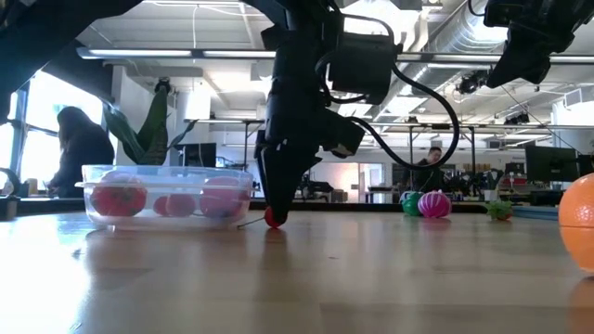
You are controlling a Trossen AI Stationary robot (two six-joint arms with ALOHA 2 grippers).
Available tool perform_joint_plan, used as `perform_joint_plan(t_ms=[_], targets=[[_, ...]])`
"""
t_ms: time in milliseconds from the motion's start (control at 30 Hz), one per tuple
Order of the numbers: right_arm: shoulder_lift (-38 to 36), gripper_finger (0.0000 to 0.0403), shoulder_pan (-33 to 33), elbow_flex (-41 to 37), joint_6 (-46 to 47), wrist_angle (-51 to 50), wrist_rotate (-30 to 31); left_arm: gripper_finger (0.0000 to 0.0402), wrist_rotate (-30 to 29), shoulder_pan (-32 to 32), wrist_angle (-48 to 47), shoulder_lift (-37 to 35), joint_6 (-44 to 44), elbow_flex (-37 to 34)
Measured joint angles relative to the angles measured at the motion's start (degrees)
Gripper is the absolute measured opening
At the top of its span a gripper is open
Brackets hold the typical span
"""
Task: Pick and placing Produce into tupperware
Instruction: Put the red cherry into the transparent container
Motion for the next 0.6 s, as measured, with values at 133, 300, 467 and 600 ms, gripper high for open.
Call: perform_joint_plan(t_ms=[133,300,467,600], targets=[[0.0,0.0000,0.0,0.0,0.0,0.0,0.0,0.0161,0.1,0.0,0.0,0.0,0.0,0.0],[0.0,0.0000,0.0,0.0,0.0,0.0,0.0,0.0161,0.2,0.3,-0.1,0.0,0.2,0.0],[0.0,0.0000,0.0,0.0,0.0,0.0,0.0,0.0142,0.7,0.4,0.0,0.0,0.2,0.0],[0.0,0.0000,0.0,0.0,0.0,0.0,0.0,0.0114,1.0,0.4,0.0,0.0,-0.3,0.0]])
